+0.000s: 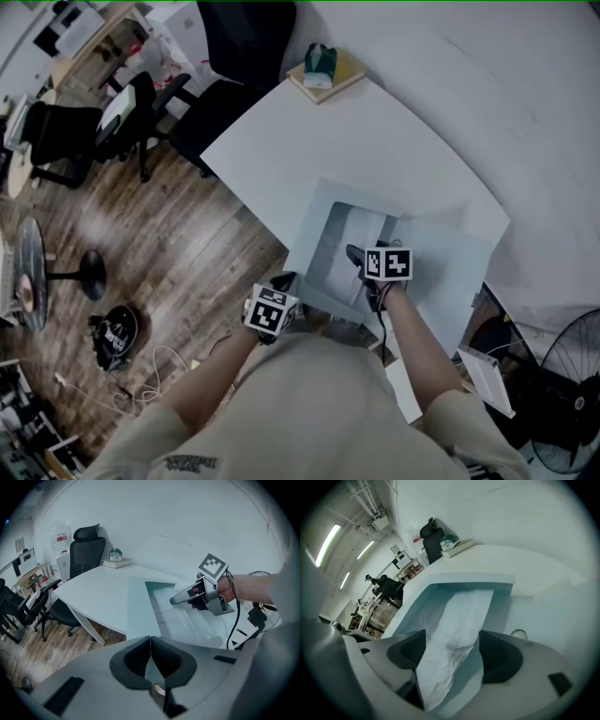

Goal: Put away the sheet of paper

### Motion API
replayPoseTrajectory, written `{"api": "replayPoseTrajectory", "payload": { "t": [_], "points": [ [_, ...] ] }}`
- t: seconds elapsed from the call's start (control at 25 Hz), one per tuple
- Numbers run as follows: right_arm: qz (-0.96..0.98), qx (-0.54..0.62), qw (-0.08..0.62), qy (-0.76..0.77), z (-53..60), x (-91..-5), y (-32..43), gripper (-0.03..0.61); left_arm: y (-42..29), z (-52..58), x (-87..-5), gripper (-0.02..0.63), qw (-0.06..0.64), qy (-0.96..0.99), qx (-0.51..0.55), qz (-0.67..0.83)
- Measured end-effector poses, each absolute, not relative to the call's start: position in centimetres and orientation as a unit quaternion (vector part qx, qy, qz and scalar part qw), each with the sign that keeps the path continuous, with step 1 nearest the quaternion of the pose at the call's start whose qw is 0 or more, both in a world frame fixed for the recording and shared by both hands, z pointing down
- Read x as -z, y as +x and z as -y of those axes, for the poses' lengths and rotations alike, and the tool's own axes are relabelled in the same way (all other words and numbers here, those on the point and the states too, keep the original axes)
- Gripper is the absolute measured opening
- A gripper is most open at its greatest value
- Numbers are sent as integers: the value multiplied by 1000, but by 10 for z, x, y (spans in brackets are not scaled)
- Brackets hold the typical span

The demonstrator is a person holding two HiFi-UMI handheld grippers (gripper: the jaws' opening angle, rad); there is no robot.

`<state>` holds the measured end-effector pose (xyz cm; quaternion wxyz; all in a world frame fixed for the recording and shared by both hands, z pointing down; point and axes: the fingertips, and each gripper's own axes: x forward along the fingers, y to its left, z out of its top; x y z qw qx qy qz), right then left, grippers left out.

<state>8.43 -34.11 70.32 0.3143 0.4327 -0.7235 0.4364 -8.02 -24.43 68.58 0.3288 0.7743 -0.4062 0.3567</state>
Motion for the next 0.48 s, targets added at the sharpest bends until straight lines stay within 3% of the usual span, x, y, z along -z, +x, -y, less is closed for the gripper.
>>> {"api": "replayPoseTrajectory", "payload": {
  "t": [0.28,0.36,0.48],
  "points": [
    [733,-423,278,454,344,-667,102,346,-74,261,-655,21,303,797,-328,407],
    [746,-424,255,445,345,-647,99,309,-75,271,-643,21,286,806,-316,410],
    [764,-402,226,451,349,-613,100,200,-80,288,-620,21,269,814,-301,417]
  ]
}}
